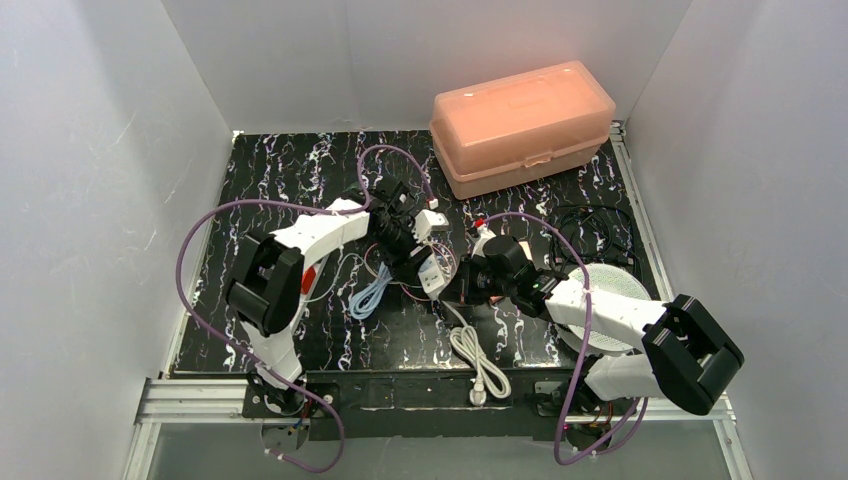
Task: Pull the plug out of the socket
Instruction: Remove the plug from the socket.
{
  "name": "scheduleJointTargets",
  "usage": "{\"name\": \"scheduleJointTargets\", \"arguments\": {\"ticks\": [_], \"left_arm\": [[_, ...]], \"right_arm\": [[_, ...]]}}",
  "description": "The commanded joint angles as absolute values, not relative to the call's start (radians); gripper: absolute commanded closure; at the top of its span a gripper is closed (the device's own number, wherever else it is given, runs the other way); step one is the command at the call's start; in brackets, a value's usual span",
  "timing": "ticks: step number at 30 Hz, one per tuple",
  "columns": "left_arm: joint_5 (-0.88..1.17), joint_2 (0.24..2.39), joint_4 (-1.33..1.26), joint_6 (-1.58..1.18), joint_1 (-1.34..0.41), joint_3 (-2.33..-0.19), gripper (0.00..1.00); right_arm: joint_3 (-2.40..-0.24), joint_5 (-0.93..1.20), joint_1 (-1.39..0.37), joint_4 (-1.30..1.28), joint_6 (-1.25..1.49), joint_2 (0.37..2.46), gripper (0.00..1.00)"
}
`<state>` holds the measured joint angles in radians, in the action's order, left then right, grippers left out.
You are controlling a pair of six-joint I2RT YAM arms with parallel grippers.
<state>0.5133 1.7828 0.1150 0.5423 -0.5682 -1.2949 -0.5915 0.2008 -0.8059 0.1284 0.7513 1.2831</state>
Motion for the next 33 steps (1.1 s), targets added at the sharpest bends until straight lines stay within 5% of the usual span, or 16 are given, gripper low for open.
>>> {"name": "scheduleJointTargets", "arguments": {"ticks": [1,6,11,13,23,33], "left_arm": [[0.541,1.82,0.264,0.54,-0.575,-1.348,0.4],[0.534,1.831,0.263,0.547,-0.575,-1.355,0.58],[0.565,1.835,0.303,0.564,-0.575,-1.38,1.0],[0.574,1.832,0.322,0.562,-0.574,-1.395,1.0],[0.599,1.724,0.347,0.465,-0.574,-1.413,1.0],[0.618,1.633,0.323,0.456,-0.575,-1.353,1.0]], "right_arm": [[-0.61,0.219,-0.815,0.181,0.736,1.246,0.99],[-0.601,0.222,-0.815,0.195,0.742,1.247,0.99],[-0.595,0.216,-0.815,0.196,0.745,1.243,0.99],[-0.595,0.214,-0.814,0.192,0.745,1.245,0.97],[-0.551,0.317,-0.747,0.291,0.839,1.267,0.27],[-0.577,0.422,-0.7,0.446,0.89,1.36,0.17]]}}
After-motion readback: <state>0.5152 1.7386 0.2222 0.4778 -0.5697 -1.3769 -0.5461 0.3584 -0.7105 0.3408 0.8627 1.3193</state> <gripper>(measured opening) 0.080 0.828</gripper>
